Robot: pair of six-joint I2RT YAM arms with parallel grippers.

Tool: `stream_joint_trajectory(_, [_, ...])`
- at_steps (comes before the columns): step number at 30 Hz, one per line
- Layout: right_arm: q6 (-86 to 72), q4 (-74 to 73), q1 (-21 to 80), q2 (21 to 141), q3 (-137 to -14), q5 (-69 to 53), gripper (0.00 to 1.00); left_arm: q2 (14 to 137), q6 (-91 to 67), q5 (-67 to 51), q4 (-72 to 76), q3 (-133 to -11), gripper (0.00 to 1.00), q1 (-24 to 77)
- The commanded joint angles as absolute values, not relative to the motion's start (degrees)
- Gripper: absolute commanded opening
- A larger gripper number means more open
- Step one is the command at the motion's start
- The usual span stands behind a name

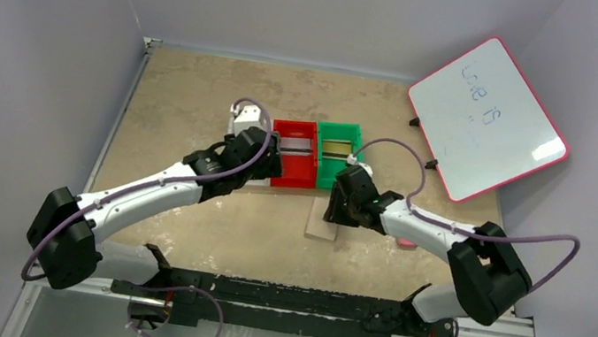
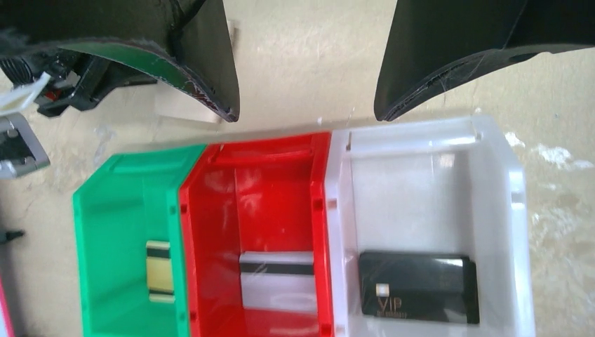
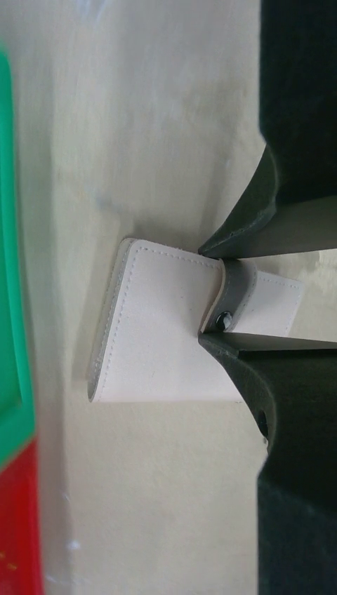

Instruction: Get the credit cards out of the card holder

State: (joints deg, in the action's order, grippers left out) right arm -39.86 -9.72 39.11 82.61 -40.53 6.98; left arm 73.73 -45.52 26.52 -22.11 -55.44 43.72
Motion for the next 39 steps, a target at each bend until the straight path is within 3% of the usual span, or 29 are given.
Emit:
stream_joint_trajectory(1, [-40.0, -9.9, 45.8, 88.1, -44.1, 6.7, 0.38, 69.8, -49.4, 22.1, -19.1, -50.2, 0.69, 44.3])
stream_joint_trajectory(4, [-40.8, -10.2, 50.5, 92.2, -47.3, 7.0, 0.36, 67.9, -51.1, 21.5, -18.7, -46.2, 0.68, 44.7])
stream_joint_trajectory(7, [-41.8, -10.8, 54.7, 95.1, -50.0, 7.4, 0.25, 66.2, -52.9, 21.0, -18.4, -42.7, 0.67, 45.1])
stream_joint_trajectory(14, [-43.3, -9.4, 57.0, 94.8, -51.1, 6.0, 0.12, 65.0, -56.9, 17.7, -13.7, -35.1, 0.65, 47.0])
stream_joint_trajectory(24, [-44.2, 1.6, 55.1, 90.7, -46.0, -7.0, 0.11, 73.7, -60.5, 18.1, -11.0, -32.9, 0.6, 51.2])
stream_joint_trajectory(32, [-46.2, 12.6, 47.7, 88.5, -38.4, -18.1, 0.1, 77.8, -61.2, 17.1, -8.6, -31.1, 0.48, 53.3])
stream_joint_trajectory(39, [-46.5, 13.0, 46.3, 88.1, -37.4, -18.5, 0.15, 80.5, -62.2, 19.1, -9.8, -31.0, 0.42, 55.8])
